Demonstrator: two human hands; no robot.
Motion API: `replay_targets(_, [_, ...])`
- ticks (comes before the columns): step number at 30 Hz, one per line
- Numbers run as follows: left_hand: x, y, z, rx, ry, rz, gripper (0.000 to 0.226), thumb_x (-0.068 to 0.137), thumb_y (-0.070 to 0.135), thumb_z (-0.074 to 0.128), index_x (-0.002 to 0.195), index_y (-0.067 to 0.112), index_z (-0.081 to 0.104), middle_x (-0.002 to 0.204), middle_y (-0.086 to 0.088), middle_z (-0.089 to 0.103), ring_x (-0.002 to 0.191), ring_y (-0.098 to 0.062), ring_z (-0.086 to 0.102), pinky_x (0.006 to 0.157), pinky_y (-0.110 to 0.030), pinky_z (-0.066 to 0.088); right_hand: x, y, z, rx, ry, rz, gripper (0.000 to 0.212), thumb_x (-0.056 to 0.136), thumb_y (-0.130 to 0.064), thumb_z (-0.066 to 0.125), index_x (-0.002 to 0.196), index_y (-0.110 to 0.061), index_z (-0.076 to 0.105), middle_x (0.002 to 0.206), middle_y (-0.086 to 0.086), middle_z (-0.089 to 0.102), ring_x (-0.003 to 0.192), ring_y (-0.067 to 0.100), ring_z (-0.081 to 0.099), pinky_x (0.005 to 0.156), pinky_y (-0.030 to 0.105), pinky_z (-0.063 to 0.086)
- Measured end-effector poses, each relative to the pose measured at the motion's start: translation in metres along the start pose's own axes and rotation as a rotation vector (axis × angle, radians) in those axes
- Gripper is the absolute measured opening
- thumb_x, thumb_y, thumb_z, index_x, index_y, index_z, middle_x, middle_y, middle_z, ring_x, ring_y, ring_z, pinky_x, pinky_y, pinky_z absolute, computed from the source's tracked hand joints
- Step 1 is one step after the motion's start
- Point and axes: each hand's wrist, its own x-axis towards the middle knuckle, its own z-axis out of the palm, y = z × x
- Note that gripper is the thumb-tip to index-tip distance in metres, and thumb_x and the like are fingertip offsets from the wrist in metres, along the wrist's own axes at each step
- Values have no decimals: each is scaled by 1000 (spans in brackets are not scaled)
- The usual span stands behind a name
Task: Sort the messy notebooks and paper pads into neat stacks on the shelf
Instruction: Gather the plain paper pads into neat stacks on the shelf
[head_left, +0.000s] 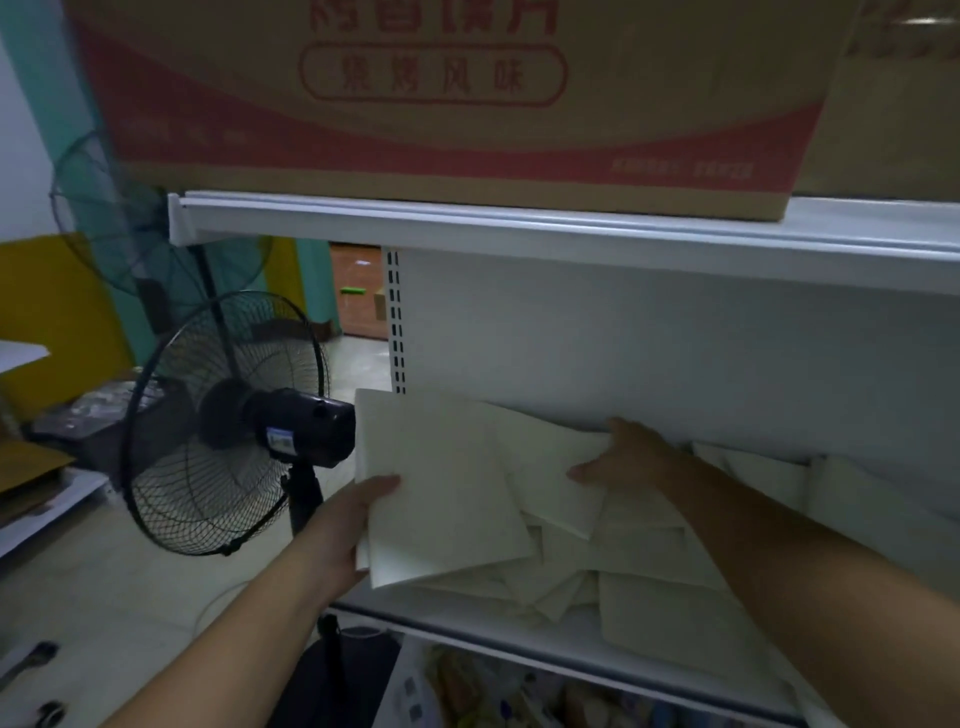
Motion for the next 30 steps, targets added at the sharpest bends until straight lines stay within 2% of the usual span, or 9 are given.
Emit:
replay_targets(3, [2, 1, 0, 38, 6, -7, 16, 94, 15, 49, 100, 8, 61, 76, -12, 74, 74, -30, 67, 71, -41, 51, -2, 1, -4, 181, -73, 28, 61, 74, -29, 79, 123, 0, 57, 113, 12, 64, 96, 24, 63, 74, 25, 49])
replay_targets(6, [-1, 4, 2, 31, 19, -24, 19, 93, 17, 50, 105, 7, 61, 85, -15, 73, 82, -32, 65, 72, -42, 51, -19, 1, -4, 507, -140, 34, 34, 86, -6, 65, 118, -4, 54, 88, 10, 63, 69, 21, 62, 47, 22, 49])
replay_targets(9, [-5, 11, 3, 19, 52, 15, 17, 94, 16, 50, 105, 8, 60, 96, -18, 67, 86, -34, 62, 74, -44, 50, -35, 8, -26, 672, -69, -15, 30, 89, -3, 59, 117, -14, 54, 91, 8, 63, 72, 18, 61, 47, 23, 51])
replay_targets(12, [-12, 17, 19, 54, 37, 62, 16, 93, 15, 50, 104, 9, 60, 98, -19, 66, 86, -35, 62, 74, -43, 50, -54, 31, -55, 867, 53, -34, 27, 89, -1, 57, 112, -15, 57, 100, 11, 62, 79, 19, 61, 51, 24, 50])
replay_targets(16, [-23, 15, 63, 83, -28, 108, 12, 95, 12, 47, 96, 12, 59, 73, -12, 72, 81, -33, 61, 69, -41, 48, -91, 74, -78, 1099, 128, -16, 26, 87, 3, 56, 104, -16, 63, 91, 5, 66, 82, 19, 61, 63, 28, 50])
replay_targets(21, [-34, -12, 143, 98, -125, 150, 21, 94, 14, 51, 114, 10, 57, 103, -14, 68, 93, -32, 64, 77, -43, 51, -144, 144, -97, 1240, 273, 62, 27, 89, 3, 52, 108, -13, 60, 84, 2, 65, 73, 14, 61, 48, 20, 50])
replay_targets(24, [-45, -39, 196, 159, -198, 147, 20, 93, 14, 52, 112, 10, 58, 100, -11, 69, 91, -29, 65, 75, -40, 52, -177, 191, -109, 1362, 448, 153, 30, 89, 3, 51, 112, -15, 58, 87, 2, 64, 75, 15, 60, 47, 19, 52])
replay_targets(27, [-61, -75, 254, 204, -271, 90, 25, 93, 16, 54, 118, 11, 56, 102, -11, 68, 91, -29, 65, 73, -40, 52, -210, 226, -115, 1373, 519, 189, 31, 89, 2, 53, 115, -13, 58, 87, 3, 64, 74, 17, 60, 53, 22, 54])
replay_targets(30, [-84, -118, 314, 244, -307, 31, 27, 94, 28, 56, 117, 14, 56, 102, -9, 68, 88, -27, 66, 74, -38, 53, -240, 242, -106, 1222, 465, 216, 27, 91, -1, 54, 117, -7, 55, 81, 6, 61, 60, 17, 58, 44, 21, 48])
